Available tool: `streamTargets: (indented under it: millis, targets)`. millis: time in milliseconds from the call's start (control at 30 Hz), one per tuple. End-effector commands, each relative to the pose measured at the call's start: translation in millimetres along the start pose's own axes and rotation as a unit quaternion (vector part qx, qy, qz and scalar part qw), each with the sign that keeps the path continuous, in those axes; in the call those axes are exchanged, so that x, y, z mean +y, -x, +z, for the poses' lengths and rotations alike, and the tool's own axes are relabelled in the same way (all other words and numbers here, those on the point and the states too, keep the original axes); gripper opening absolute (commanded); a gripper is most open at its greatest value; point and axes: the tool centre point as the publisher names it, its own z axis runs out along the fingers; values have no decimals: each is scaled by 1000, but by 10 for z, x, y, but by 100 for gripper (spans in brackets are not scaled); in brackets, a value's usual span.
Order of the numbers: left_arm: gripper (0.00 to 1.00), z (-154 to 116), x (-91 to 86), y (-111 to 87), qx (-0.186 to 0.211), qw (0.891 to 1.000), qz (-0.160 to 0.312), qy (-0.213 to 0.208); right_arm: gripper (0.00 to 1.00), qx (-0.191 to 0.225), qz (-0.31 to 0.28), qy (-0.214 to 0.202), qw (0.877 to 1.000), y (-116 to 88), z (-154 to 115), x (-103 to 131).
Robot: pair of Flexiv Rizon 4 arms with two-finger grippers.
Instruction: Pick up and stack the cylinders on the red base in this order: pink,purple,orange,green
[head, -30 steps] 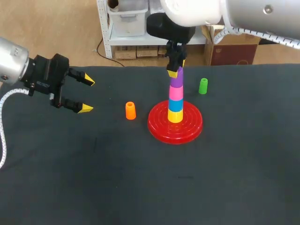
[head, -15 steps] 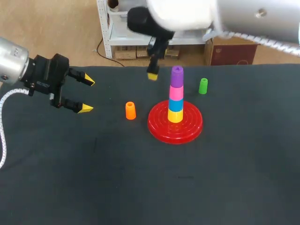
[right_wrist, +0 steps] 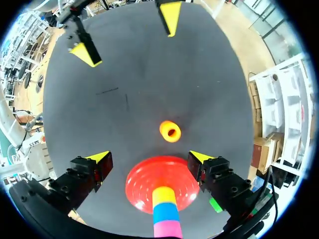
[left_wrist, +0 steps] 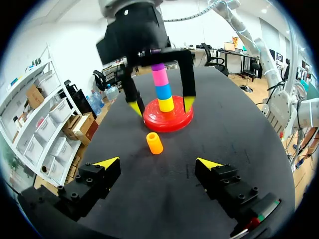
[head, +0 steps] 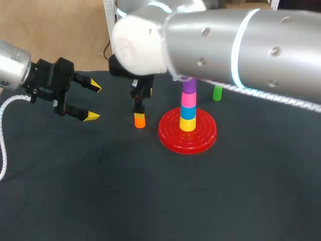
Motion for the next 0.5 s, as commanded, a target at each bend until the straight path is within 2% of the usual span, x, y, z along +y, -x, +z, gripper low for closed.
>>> streamTargets:
  millis: [33, 500]
  targets:
    - [100, -1, -14, -7, -1, 1000, 1, 2, 100, 10, 4, 5, 1000, 105, 140, -69]
    - [100, -1, -14, -7, -1, 1000, 1, 2, 100, -4, 26, -10, 1000, 102, 304, -177]
